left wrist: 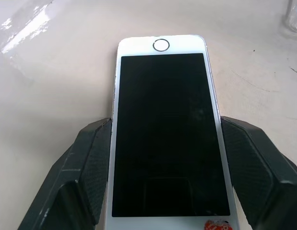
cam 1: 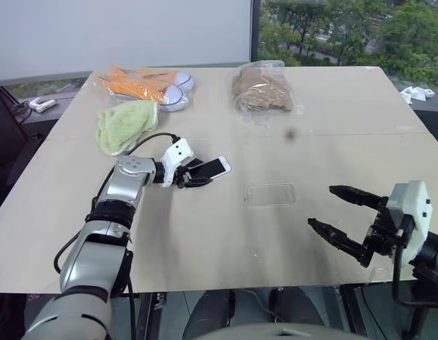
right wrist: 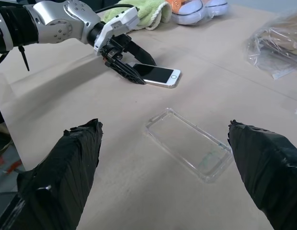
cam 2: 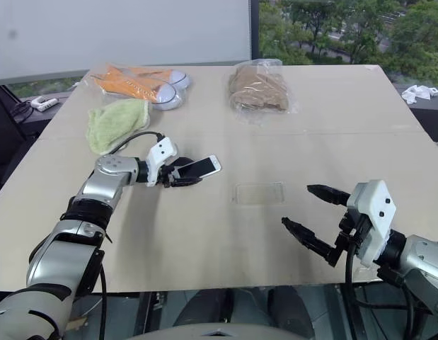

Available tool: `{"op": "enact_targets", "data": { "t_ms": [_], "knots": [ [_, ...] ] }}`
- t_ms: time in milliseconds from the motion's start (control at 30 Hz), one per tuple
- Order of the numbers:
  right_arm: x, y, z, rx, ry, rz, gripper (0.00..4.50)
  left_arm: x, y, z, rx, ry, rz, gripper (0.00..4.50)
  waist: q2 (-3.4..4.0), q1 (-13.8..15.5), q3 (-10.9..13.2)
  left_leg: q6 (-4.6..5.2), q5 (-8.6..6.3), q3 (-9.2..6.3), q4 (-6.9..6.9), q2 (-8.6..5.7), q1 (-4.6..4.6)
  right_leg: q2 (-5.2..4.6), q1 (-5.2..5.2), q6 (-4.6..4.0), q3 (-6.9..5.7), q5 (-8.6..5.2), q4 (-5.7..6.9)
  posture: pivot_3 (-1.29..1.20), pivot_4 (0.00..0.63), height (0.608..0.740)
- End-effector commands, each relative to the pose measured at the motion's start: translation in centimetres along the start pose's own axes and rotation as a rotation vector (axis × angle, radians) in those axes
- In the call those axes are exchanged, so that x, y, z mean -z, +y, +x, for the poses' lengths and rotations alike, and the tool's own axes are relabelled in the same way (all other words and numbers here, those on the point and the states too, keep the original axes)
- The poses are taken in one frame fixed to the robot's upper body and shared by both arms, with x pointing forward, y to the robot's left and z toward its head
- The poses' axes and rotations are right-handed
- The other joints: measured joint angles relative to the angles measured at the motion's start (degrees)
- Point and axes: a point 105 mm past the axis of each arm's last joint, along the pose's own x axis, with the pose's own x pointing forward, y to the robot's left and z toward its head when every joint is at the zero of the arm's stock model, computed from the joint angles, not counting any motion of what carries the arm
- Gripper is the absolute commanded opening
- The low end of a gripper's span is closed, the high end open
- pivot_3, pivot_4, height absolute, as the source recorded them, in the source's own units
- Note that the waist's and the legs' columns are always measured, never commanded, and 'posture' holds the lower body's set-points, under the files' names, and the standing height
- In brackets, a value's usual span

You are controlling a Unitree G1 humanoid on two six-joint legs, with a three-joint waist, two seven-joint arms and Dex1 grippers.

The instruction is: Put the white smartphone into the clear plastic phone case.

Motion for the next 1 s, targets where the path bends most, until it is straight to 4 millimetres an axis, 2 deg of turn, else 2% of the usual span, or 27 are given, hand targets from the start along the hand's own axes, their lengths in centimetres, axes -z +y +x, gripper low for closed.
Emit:
{"op": "enact_targets", "data": {
  "t_ms": [33,167,267,367,533,633,833,1000],
  "knots": [
    [-0.7,0.0,0.1,-0.016,-0.026,-0.031,4.5,0.4,0.1,-0.3,-0.015,-0.015,-0.03,2.85,-0.01,0.0,0.01,0.0,0.0,0.0,0.0,0.0,-0.01,0.0,0.0,0.0,0.0,0.0,0.0,0.0,0.15,0.74],
    [-0.7,-0.1,0.2,-0.022,-0.022,-0.033,4.5,-5.7,-0.7,0.5,0.065,-0.224,0.038,2.85,-0.14,0.34,0.16,0.0,0.0,-0.05,0.02,0.0,-0.22,-0.01,-0.13,0.0,-0.06,0.0,-0.02,0.0,0.15,0.74],
    [-0.6,0.0,0.3,-0.027,-0.02,-0.03,4.5,-8.4,-2.2,1.6,0.141,-0.264,0.11,2.85,-0.25,0.5,0.29,-0.02,0.01,-0.12,0.04,-0.01,-0.39,-0.03,-0.15,0.0,-0.16,0.01,-0.22,0.0,0.15,0.74],
    [0.1,0.0,0.2,-0.021,0.023,-0.04,4.5,-10.7,-5.2,3.5,0.261,-0.293,0.175,2.85,-0.25,0.58,0.29,-0.19,0.11,-0.17,-0.01,-0.01,-0.5,-0.01,-0.15,0.0,-0.2,0.01,-0.54,0.0,0.15,0.74],
    [2.2,0.1,-1.2,-0.01,0.156,-0.033,4.5,-12.1,-8.1,5.7,0.361,-0.325,0.208,2.85,-0.26,1.06,0.33,-0.12,0.07,-0.14,-0.04,-0.03,-0.62,-0.02,-0.16,0.04,-0.2,-0.01,-0.72,0.0,0.15,0.74],
    [2.4,-0.5,-2.1,0.034,0.169,-0.042,4.5,-12.4,-9.5,6.8,0.409,-0.318,0.244,2.85,-0.24,1.0,0.38,-0.04,0.02,-0.11,-0.03,-0.01,-0.54,0.02,-0.15,0.04,-0.16,-0.01,-0.64,0.0,0.15,0.74],
    [2.2,-0.8,-3.0,0.07,0.154,-0.047,4.5,-12.5,-9.9,8.1,0.41,-0.293,0.24,2.85,-0.25,1.32,0.39,0.13,-0.08,-0.11,-0.02,-0.01,-0.46,0.04,-0.12,0.04,-0.16,-0.01,-0.56,0.0,0.15,0.74],
    [2.2,-0.7,-2.9,0.076,0.139,-0.045,4.5,-13.1,-10.6,9.4,0.41,-0.297,0.254,2.85,-0.26,1.34,0.41,0.12,-0.07,-0.07,-0.02,-0.02,-0.48,0.05,-0.12,0.05,-0.14,0.0,-0.62,0.0,0.15,0.74]
  ]
}}
